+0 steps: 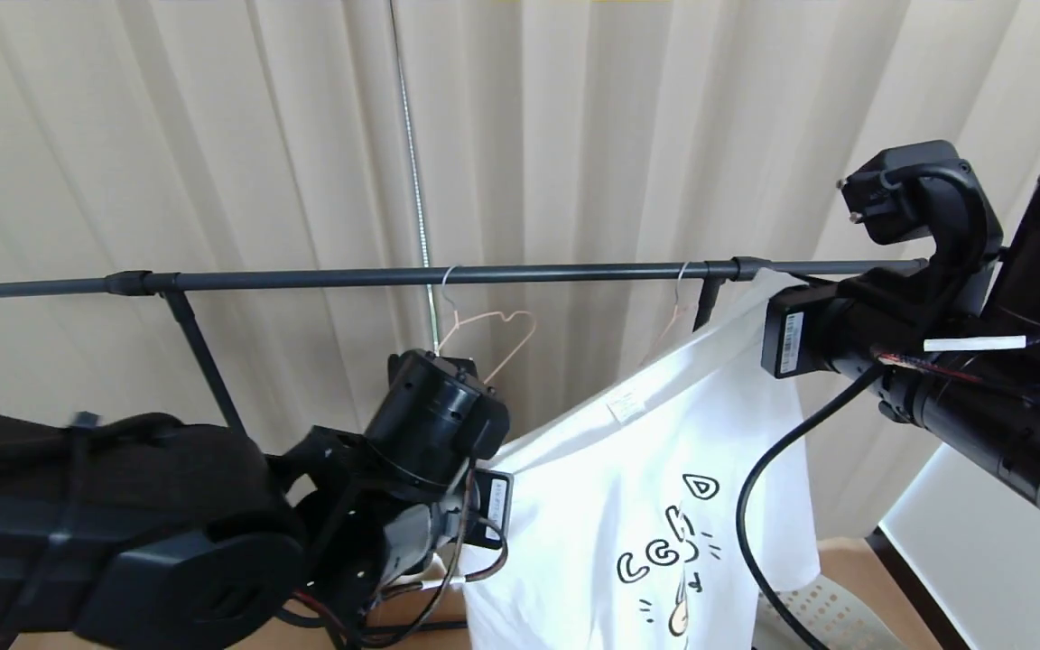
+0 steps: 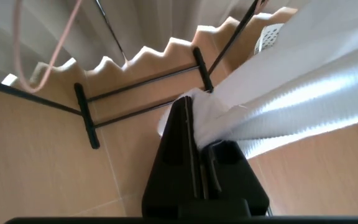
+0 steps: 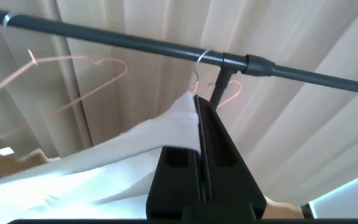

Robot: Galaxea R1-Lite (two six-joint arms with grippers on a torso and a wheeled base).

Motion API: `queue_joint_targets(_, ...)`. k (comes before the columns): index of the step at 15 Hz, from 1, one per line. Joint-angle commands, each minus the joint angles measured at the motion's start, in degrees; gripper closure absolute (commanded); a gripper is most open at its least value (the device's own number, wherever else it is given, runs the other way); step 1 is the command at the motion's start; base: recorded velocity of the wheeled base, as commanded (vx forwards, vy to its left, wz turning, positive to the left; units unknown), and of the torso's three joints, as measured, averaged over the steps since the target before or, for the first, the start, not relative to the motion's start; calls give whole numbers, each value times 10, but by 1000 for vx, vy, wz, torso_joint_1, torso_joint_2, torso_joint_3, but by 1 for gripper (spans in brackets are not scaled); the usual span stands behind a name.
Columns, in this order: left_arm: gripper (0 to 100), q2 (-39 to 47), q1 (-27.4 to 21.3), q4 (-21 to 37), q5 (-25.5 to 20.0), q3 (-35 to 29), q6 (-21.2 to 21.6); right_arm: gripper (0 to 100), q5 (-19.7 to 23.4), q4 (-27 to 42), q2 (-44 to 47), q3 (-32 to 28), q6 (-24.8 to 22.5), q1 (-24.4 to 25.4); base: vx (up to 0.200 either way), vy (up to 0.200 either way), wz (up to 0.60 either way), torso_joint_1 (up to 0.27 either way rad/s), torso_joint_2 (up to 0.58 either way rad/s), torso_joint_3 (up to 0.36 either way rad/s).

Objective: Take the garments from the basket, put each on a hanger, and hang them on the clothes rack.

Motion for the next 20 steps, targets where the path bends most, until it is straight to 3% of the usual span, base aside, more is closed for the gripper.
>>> queue_joint_targets(1,100,-104,-2,35,1,0,12,100,-2,1,16,20,-11,-7,0,0,0,0,0,0)
queue_joint_targets(6,100,-145,11,40,1,-5,38,100,-43,-1,80,28,-10,10,0,0,0,0,0,0)
queue_joint_targets(10,100,-133,13,40,-1,-20,39,100,-36,9,59,31,-9,22,0,0,0,0,0,0)
queue_joint_targets(13,100,-86,47,40,-4,-73,61,100,-6,103,-10,33,-11,23,0,0,0,0,0,0)
queue_joint_targets(16,100,-11,82,37,-7,-171,104,100,65,269,-126,29,-32,71,0,0,0,0,0,0)
queue_joint_targets(19,100,73,83,37,-10,-279,120,100,79,297,-118,33,-25,152,0,0,0,0,0,0)
queue_joint_targets(20,100,73,83,37,-10,-279,120,100,79,297,-118,33,-25,152,0,0,0,0,0,0)
